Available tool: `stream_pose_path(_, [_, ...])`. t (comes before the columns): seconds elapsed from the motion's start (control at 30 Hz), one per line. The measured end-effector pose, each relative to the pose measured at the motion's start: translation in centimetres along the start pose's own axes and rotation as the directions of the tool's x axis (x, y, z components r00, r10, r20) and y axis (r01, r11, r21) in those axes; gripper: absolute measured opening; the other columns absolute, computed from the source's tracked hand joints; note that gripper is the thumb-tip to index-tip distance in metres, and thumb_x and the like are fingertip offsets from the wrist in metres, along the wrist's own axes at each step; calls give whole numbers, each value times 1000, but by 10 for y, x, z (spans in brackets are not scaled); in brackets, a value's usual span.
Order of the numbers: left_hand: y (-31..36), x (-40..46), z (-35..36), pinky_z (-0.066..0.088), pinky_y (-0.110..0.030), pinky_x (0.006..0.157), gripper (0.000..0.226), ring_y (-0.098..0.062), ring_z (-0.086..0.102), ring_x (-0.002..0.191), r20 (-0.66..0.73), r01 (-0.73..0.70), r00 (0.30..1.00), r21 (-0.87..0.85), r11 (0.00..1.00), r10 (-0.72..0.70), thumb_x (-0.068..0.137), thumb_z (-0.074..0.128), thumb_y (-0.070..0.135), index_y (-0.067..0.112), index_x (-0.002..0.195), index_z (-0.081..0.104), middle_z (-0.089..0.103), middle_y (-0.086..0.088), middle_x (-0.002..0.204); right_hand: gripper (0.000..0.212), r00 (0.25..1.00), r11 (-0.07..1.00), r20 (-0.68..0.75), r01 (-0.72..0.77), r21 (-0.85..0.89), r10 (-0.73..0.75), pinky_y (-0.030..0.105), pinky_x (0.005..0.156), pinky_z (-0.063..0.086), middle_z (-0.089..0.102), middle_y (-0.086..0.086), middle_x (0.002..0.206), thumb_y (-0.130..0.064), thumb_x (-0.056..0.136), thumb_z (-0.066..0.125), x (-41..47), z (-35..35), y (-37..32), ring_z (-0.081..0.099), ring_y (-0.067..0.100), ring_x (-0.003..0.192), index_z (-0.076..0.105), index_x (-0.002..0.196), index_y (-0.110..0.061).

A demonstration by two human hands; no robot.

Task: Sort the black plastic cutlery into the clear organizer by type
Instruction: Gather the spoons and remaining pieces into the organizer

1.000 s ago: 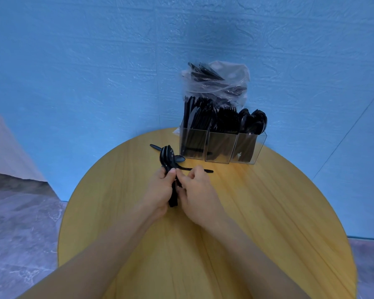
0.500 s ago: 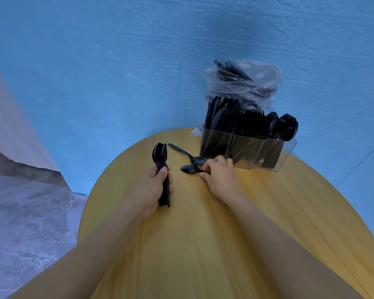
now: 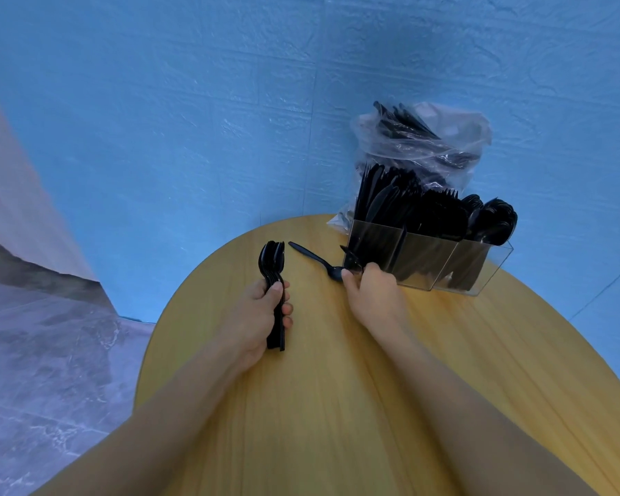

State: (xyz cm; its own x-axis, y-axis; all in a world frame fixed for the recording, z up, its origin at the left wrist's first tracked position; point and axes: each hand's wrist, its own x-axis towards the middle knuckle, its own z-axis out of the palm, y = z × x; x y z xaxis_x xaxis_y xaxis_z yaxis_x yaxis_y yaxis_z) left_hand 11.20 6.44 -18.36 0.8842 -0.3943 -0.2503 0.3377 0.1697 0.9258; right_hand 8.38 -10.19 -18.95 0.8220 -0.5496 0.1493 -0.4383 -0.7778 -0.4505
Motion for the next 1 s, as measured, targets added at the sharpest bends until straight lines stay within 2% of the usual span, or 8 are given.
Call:
stream_pose_path(0.13, [2, -2, 1, 38, -20, 49, 20, -8, 42, 56, 6, 2, 1000, 2, 1000, -2, 103, 33, 12, 8, 97, 52, 43, -2, 73, 27, 995, 993, -7, -104, -53, 104, 29, 53, 38, 53, 3, 83, -38, 98, 44, 9, 8, -8, 53, 20, 69, 49, 90, -13])
stream_pose_path(0.27, [5, -3, 1, 37, -19, 45, 20, -9, 43, 54, 3, 11, 1000, -5, 1000, -11, 101, 35, 9, 7, 97, 55, 45, -3, 73, 15, 993, 991, -13, -114, 69, 115, 27, 54, 38, 55, 3, 86, -26, 97, 48, 9, 8, -7, 52, 20, 73, 51, 91, -13])
stream_pose_path(0.37, [4, -4, 2, 37, -19, 45, 20, -8, 42, 54, -13, 1, 1000, 22, 1000, 0, 101, 36, 11, 8, 95, 55, 45, -1, 72, 15, 996, 977, -53, -64, 206, 76, 25, 50, 32, 56, -1, 79, -22, 95, 53, 3, -4, 0, 51, 15, 69, 50, 83, -14])
stream_pose_path(0.5, [0, -5, 7, 38, -18, 49, 18, -6, 41, 57, 12, -83, 997, 203, 976, 82, 102, 37, 17, 13, 95, 53, 43, 1, 73, 11, 989, 949, -145, 35, 314, 11, 22, 54, 39, 53, -8, 67, -17, 89, 62, -9, -38, 15, 49, 9, 65, 59, 80, -12])
stream_pose_path(0.7, [6, -9, 21, 44, -20, 57, 22, -9, 47, 62, 79, -197, 980, 404, 893, 181, 103, 33, 18, 12, 95, 53, 45, -1, 75, 7, 974, 938, -33, 224, 263, -223, 9, 56, 35, 54, -14, 65, -16, 85, 67, -31, -99, 30, 47, -2, 59, 65, 79, -17])
stream_pose_path(0.8, [7, -15, 34, 52, -27, 73, 23, -11, 55, 69, 124, -205, 978, 428, 880, 167, 102, 33, 18, 14, 92, 54, 51, -2, 74, 8, 948, 923, 44, 295, 249, -315, 10, 58, 34, 58, -12, 73, -18, 85, 67, -40, -117, 28, 50, -1, 66, 64, 79, -22])
stream_pose_path(0.9, [5, -29, 50, 54, -33, 85, 23, -15, 61, 80, 198, -180, 975, 424, 888, 104, 102, 35, 20, 15, 94, 55, 54, -3, 77, 5, 938, 901, 29, 322, 291, -345, 16, 63, 38, 60, -11, 74, -17, 85, 68, -44, -122, 26, 51, 1, 68, 66, 81, -20])
stream_pose_path(1.0, [6, -46, 65, 57, -31, 79, 22, -13, 66, 78, 288, -135, 957, 347, 928, 32, 102, 36, 19, 11, 109, 55, 55, -2, 86, 7, 943, 883, -32, 323, 341, -332, 12, 63, 40, 58, -14, 68, -15, 84, 69, -47, -121, 28, 50, -3, 63, 66, 78, -18])
